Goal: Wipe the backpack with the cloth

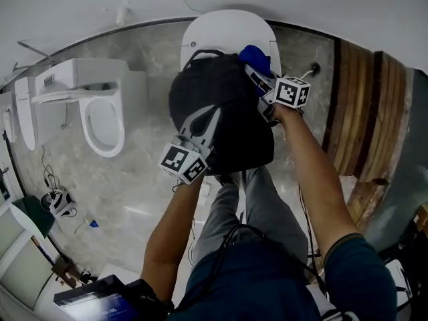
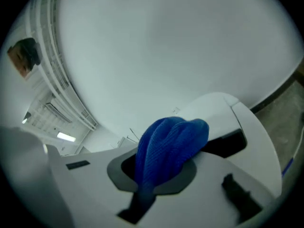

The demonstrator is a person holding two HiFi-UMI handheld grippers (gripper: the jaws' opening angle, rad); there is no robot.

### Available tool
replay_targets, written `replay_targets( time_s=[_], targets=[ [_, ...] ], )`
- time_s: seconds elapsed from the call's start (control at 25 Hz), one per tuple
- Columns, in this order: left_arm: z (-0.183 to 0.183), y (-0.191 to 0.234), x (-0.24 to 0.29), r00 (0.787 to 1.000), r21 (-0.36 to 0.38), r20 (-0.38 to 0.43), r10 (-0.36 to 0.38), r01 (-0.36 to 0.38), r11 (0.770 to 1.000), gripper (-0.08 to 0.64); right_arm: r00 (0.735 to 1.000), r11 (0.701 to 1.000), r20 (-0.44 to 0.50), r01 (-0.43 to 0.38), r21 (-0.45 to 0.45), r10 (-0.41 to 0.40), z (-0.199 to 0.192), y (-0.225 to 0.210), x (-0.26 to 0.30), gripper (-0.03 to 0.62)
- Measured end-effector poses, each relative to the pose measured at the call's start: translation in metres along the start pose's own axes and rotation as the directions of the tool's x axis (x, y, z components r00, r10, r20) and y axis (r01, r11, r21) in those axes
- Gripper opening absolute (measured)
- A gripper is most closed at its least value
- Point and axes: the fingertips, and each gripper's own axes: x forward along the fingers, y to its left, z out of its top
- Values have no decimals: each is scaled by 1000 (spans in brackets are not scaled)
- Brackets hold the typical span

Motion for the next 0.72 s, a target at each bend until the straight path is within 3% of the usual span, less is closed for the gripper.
replay_targets(
  time_s=[0.12, 0.24, 0.36, 0.52, 0.6, 0.64, 0.72],
  targets=[
    [3, 5, 1, 1000, 0, 2, 9, -9, 1000, 5, 999, 994, 31, 30, 105, -34, -33, -8, -46, 14],
    [-2, 10, -2, 1000, -14, -4, 22, -22, 1000, 5, 993, 984, -55, 115, 137, -108, -97, -22, -94, 14],
    [-9, 15, -4, 999, -26, -11, 35, -35, 999, 5, 991, 984, -15, 134, 120, -134, -96, -24, -102, 14],
    [-9, 22, -14, 998, -36, 3, 59, -59, 998, 5, 994, 993, 8, 110, -51, -109, -27, -13, -39, 14],
    [-8, 29, -21, 997, -45, 20, 79, -78, 996, 5, 992, 983, -84, 74, -166, -89, -2, -3, 4, 14],
    [-7, 33, -26, 995, -51, 30, 91, -89, 995, 5, 978, 968, -180, 56, -246, -102, -1, 1, 26, 14],
    [-6, 42, -37, 992, -61, 50, 114, -111, 992, 5, 907, 910, -383, -1, -415, -174, -10, 5, 63, 14]
  ],
)
